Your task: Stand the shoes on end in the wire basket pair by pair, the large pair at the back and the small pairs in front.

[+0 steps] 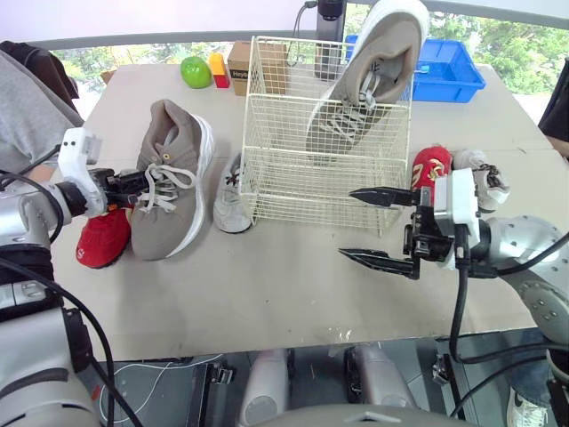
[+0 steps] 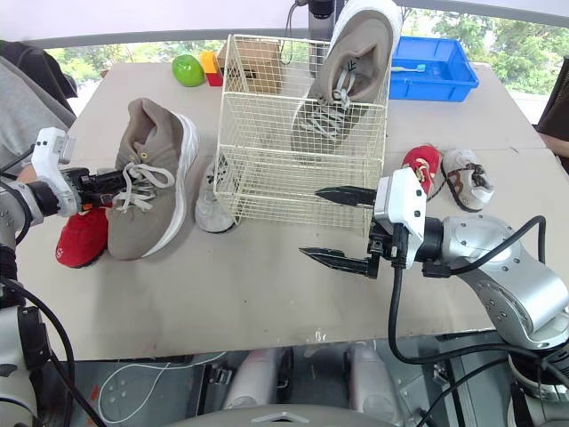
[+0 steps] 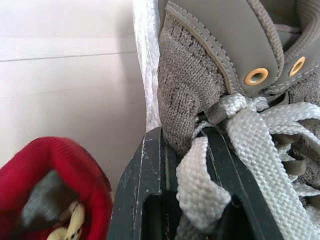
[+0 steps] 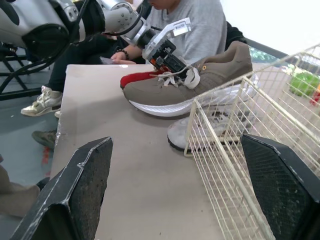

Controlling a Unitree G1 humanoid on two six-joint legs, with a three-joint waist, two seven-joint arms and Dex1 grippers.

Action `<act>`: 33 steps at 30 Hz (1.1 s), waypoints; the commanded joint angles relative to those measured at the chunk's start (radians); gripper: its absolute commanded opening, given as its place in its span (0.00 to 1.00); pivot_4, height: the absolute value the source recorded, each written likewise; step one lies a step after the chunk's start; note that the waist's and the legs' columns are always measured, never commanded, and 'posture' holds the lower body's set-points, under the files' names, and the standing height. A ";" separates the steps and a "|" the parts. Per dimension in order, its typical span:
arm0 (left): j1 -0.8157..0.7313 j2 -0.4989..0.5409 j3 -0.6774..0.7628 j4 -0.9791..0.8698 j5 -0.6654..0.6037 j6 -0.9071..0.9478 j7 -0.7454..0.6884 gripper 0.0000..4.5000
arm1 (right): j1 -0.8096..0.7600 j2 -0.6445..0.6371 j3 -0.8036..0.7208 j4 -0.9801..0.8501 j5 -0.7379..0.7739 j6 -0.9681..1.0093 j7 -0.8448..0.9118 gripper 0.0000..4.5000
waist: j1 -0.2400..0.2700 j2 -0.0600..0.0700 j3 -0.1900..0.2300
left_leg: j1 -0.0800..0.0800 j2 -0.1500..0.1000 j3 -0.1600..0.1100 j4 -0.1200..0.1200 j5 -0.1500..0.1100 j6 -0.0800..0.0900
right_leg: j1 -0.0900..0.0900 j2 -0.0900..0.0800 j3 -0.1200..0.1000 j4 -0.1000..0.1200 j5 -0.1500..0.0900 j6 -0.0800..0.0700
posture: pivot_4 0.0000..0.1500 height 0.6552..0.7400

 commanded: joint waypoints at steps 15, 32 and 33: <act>-0.378 -0.226 0.288 -0.351 -0.298 0.229 0.470 0.05 | 0.012 0.062 -0.076 -0.030 -0.008 -0.041 -0.120 0.87 | 0.013 -0.006 0.001 | -0.002 -0.001 -0.001 0.006 0.000 0.000 | 0.001 0.000 -0.002 0.003 0.000 0.000 | 1.00 1.00; -0.647 -0.675 -0.148 -0.068 0.260 -1.071 0.762 0.05 | 0.051 0.076 -0.190 -0.092 -0.034 -0.031 -0.294 0.87 | 0.018 -0.006 0.001 | -0.005 -0.004 0.000 0.010 0.000 0.000 | 0.001 0.002 -0.001 0.001 0.001 0.001 | 1.00 1.00; -0.635 -0.683 -0.174 -0.042 0.295 -1.139 0.767 0.05 | 0.054 0.074 -0.192 -0.099 -0.037 -0.031 -0.299 0.87 | 0.018 -0.006 0.001 | -0.005 -0.004 0.000 0.010 0.000 0.000 | 0.001 0.002 -0.001 0.001 0.001 0.001 | 1.00 1.00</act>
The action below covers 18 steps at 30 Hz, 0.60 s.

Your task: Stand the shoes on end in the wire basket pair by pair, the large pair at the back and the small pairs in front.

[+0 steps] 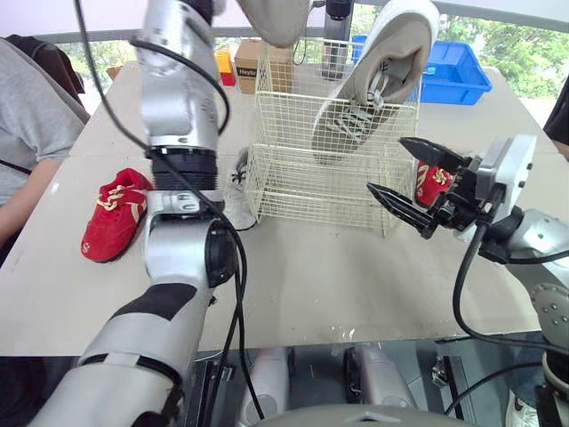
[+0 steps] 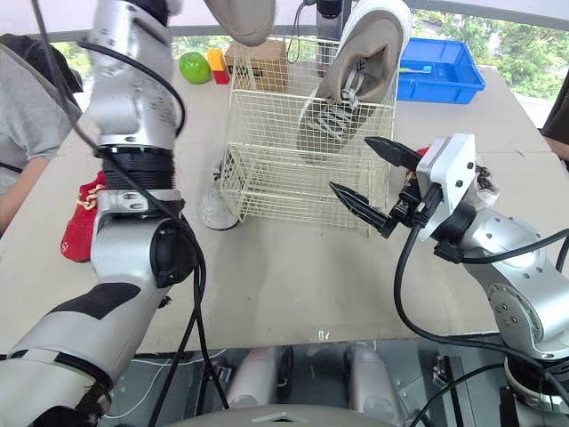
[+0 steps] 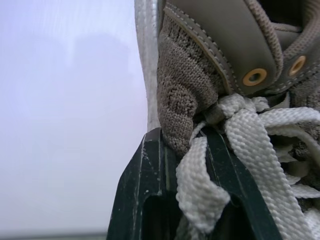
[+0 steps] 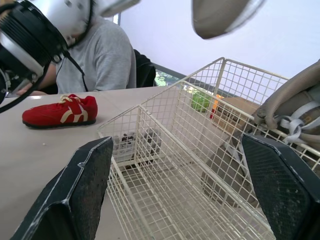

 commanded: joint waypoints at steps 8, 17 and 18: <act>0.258 -0.043 -0.187 0.114 0.236 -0.434 0.028 0.05 | 0.071 -0.025 -0.074 -0.107 -0.009 -0.007 -0.074 0.87 | -0.003 0.003 -0.002 | 0.001 0.000 0.001 0.000 0.000 0.000 | 0.000 0.000 0.001 -0.001 0.000 0.000 | 1.00 1.00; 0.481 -0.044 -0.147 -0.151 0.077 -0.042 -0.059 0.05 | 0.124 -0.034 -0.096 -0.110 -0.001 -0.015 -0.076 0.87 | -0.012 0.004 -0.002 | 0.004 0.001 0.001 0.000 0.000 0.000 | 0.003 0.000 0.002 0.001 0.000 0.000 | 1.00 1.00; 0.495 -0.064 -0.122 -0.212 -0.025 0.075 -0.082 0.05 | 0.121 -0.033 -0.091 -0.106 -0.002 -0.016 -0.075 0.87 | -0.017 0.005 -0.002 | 0.006 0.001 0.002 0.000 0.000 0.000 | 0.005 0.001 0.002 0.001 0.000 0.000 | 1.00 1.00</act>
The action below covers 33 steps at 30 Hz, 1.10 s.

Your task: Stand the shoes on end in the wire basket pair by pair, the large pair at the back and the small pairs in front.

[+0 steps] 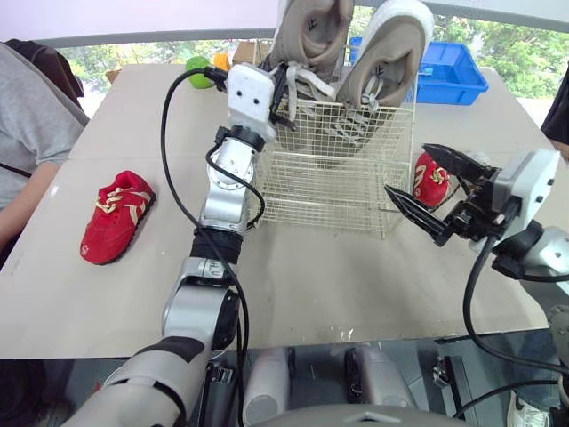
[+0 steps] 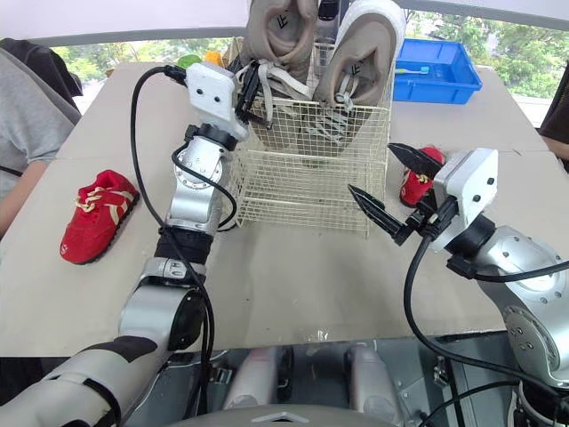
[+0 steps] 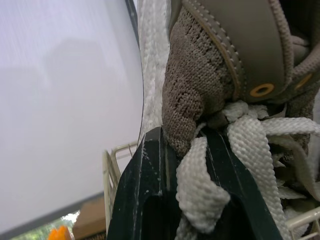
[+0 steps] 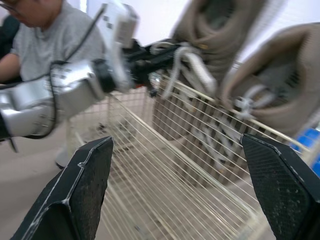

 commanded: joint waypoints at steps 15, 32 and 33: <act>0.018 -0.134 0.231 -0.322 -0.611 0.828 0.031 0.05 | -0.024 -0.011 0.010 -0.003 -0.007 -0.009 0.006 0.87 | -0.012 0.002 -0.001 | 0.001 0.000 -0.002 -0.001 0.000 0.000 | 0.002 0.000 0.000 -0.002 0.000 0.000 | 1.00 1.00; 0.165 0.100 0.090 -0.543 -0.469 0.871 -0.148 0.84 | -0.036 -0.022 0.007 -0.008 -0.006 0.022 -0.006 0.87 | 0.010 0.009 -0.009 | 0.002 -0.001 -0.002 -0.001 0.000 0.000 | 0.003 0.000 0.000 -0.002 -0.001 0.000 | 1.00 1.00; 0.167 0.111 0.093 -0.558 -0.474 0.887 -0.151 0.84 | -0.036 -0.023 0.004 -0.008 0.001 0.026 -0.005 0.87 | 0.010 0.009 -0.009 | 0.002 0.000 -0.002 0.000 0.000 0.000 | 0.003 0.000 0.000 -0.001 -0.001 -0.001 | 1.00 1.00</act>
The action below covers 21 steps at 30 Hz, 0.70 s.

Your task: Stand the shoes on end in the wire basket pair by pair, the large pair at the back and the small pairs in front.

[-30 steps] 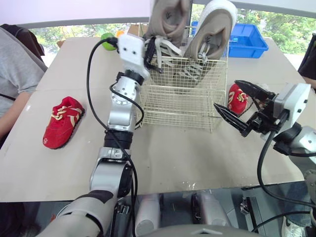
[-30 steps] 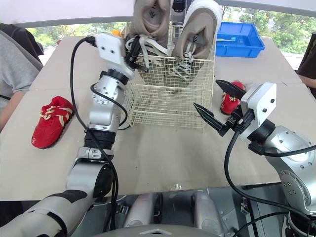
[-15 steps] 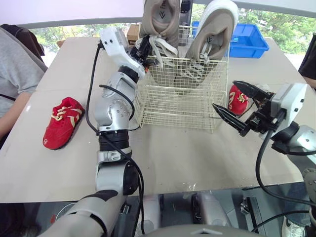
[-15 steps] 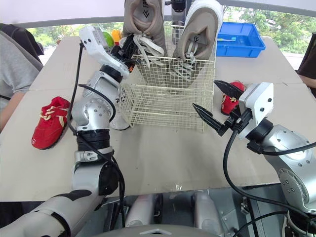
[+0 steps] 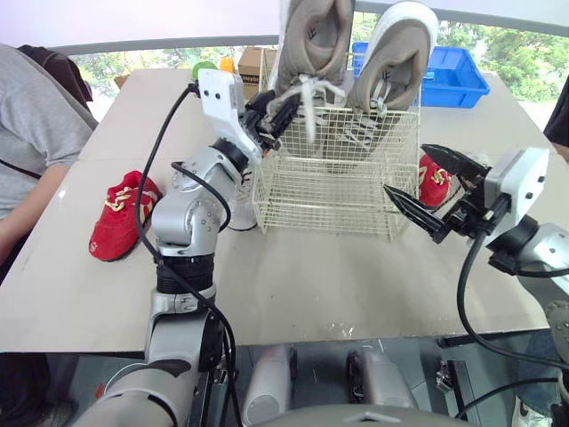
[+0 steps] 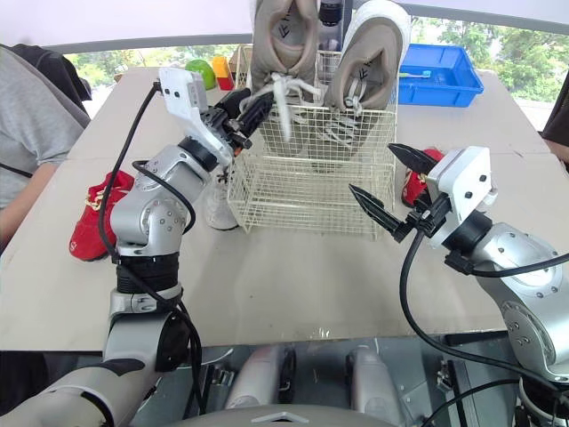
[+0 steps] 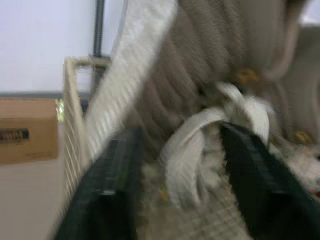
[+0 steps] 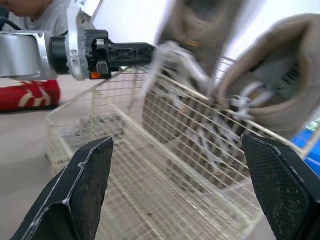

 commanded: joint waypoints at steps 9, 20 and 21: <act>0.107 0.115 0.199 -0.260 -0.350 0.265 -0.040 0.84 | -0.031 -0.047 -0.154 0.067 0.266 0.133 -0.015 0.87 | -0.007 0.000 0.001 | 0.000 0.002 -0.003 0.000 0.000 0.000 | -0.001 0.000 0.002 0.001 0.000 -0.001 | 1.00 1.00; 0.286 0.183 -0.005 -0.384 -0.320 0.144 -0.277 0.85 | -0.019 -0.139 -0.234 0.074 0.225 0.176 -0.107 1.00 | 0.004 0.000 0.002 | -0.001 0.001 0.001 -0.001 0.000 0.000 | -0.002 0.000 0.002 0.000 -0.002 -0.003 | 1.00 1.00; 0.268 0.166 -0.005 -0.367 -0.323 0.144 -0.260 0.85 | -0.032 -0.139 -0.243 0.087 0.233 0.180 -0.116 1.00 | 0.005 0.000 0.002 | -0.001 0.001 0.001 -0.001 0.000 0.000 | -0.002 0.000 0.001 -0.001 -0.002 -0.004 | 1.00 1.00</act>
